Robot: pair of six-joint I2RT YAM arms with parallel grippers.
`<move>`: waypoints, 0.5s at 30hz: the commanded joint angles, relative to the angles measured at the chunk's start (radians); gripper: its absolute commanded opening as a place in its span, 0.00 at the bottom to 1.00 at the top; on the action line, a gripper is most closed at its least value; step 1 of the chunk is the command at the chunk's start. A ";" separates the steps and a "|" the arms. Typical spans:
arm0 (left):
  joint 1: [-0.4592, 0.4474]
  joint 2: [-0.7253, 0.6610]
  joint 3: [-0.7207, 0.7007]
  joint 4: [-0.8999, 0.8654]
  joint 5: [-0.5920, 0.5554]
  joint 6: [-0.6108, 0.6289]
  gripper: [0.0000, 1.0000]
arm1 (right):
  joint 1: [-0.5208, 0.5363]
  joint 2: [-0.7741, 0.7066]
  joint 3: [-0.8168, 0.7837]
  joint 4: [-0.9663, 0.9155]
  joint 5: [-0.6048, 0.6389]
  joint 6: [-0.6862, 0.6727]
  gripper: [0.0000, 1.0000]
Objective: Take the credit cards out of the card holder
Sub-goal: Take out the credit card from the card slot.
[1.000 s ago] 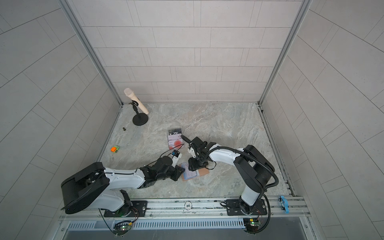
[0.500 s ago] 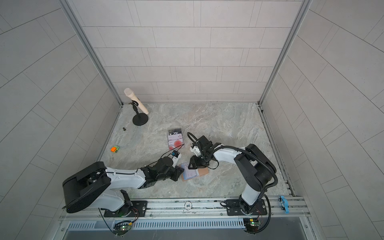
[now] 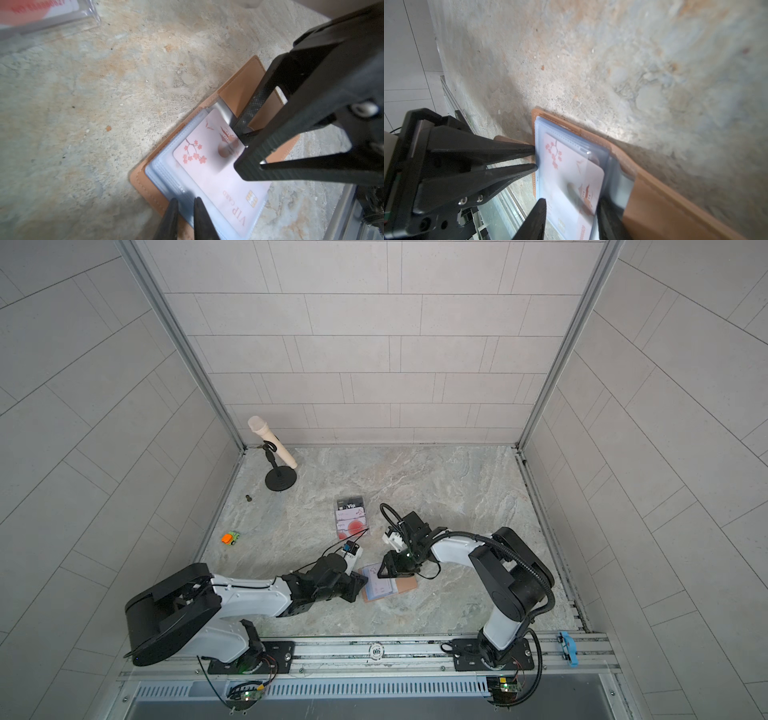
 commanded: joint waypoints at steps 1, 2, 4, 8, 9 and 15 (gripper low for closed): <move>-0.006 0.005 0.000 -0.085 -0.036 -0.003 0.20 | 0.000 -0.027 -0.009 -0.029 -0.044 -0.032 0.43; -0.006 0.003 -0.001 -0.087 -0.036 -0.003 0.20 | -0.002 -0.032 -0.009 -0.036 -0.044 -0.035 0.43; -0.006 0.005 0.001 -0.093 -0.038 -0.003 0.20 | -0.005 -0.041 -0.007 -0.051 -0.044 -0.043 0.43; -0.006 0.011 0.005 -0.094 -0.038 -0.003 0.20 | -0.012 -0.068 -0.008 -0.072 -0.047 -0.053 0.43; -0.006 0.014 0.006 -0.094 -0.037 -0.003 0.20 | -0.012 -0.073 -0.010 -0.074 -0.048 -0.053 0.43; -0.006 0.020 0.013 -0.096 -0.033 -0.003 0.20 | -0.013 -0.076 -0.016 -0.044 -0.066 -0.033 0.42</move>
